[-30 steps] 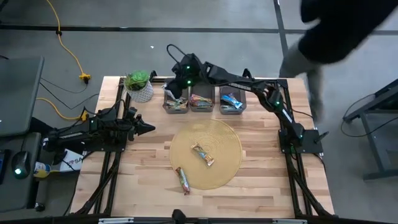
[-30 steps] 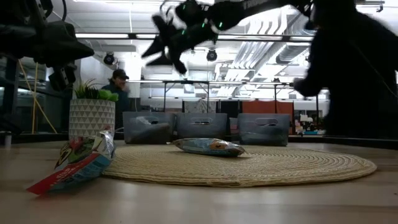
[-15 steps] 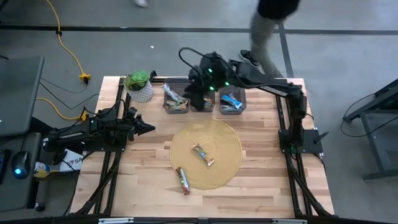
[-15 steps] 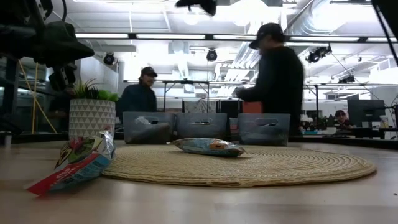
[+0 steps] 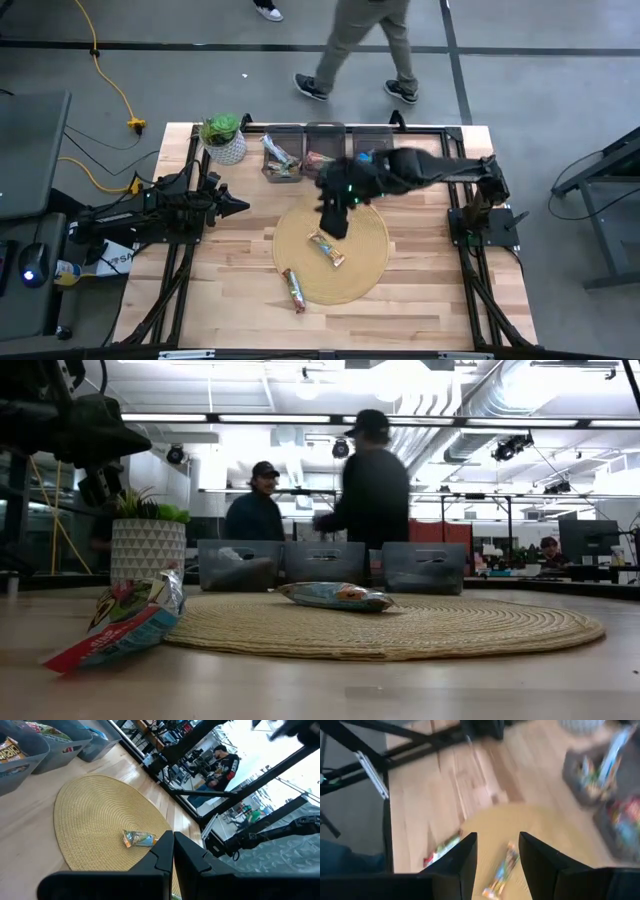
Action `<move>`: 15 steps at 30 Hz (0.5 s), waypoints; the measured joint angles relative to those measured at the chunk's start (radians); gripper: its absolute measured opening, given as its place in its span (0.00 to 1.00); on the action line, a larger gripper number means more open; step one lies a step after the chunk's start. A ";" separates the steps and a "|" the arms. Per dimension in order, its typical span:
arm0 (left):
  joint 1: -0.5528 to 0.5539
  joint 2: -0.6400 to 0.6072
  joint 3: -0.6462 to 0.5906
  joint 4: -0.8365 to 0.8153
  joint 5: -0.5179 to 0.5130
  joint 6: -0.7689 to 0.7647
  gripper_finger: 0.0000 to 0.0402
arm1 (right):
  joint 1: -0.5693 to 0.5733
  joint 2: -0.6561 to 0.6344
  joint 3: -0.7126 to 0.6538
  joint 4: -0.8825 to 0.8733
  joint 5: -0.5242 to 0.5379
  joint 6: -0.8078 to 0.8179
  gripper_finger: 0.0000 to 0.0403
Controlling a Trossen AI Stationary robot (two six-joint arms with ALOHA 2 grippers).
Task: Pick and place Granola Bars by type
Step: Put the yellow granola bar into the left black bin
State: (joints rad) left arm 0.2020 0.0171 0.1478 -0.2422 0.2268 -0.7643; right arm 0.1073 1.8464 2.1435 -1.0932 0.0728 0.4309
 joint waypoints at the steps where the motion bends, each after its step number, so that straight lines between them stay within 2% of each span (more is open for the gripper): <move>1: 0.000 0.000 0.000 0.000 0.000 0.000 0.02 | 0.015 0.000 -0.020 -0.003 0.007 0.036 0.32; 7: 0.000 0.000 0.000 0.000 0.000 0.000 0.02 | 0.078 0.001 -0.190 0.017 0.024 0.244 0.35; 11: 0.000 0.000 0.000 0.000 0.000 0.000 0.02 | 0.096 0.003 -0.347 0.095 -0.020 0.357 0.44; 15: 0.000 0.000 0.000 0.000 0.000 0.000 0.02 | 0.089 0.003 -0.501 0.263 -0.043 0.422 0.53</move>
State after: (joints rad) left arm 0.2020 0.0174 0.1482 -0.2420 0.2272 -0.7643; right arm 0.1959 1.8492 1.6426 -0.8305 0.0300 0.8530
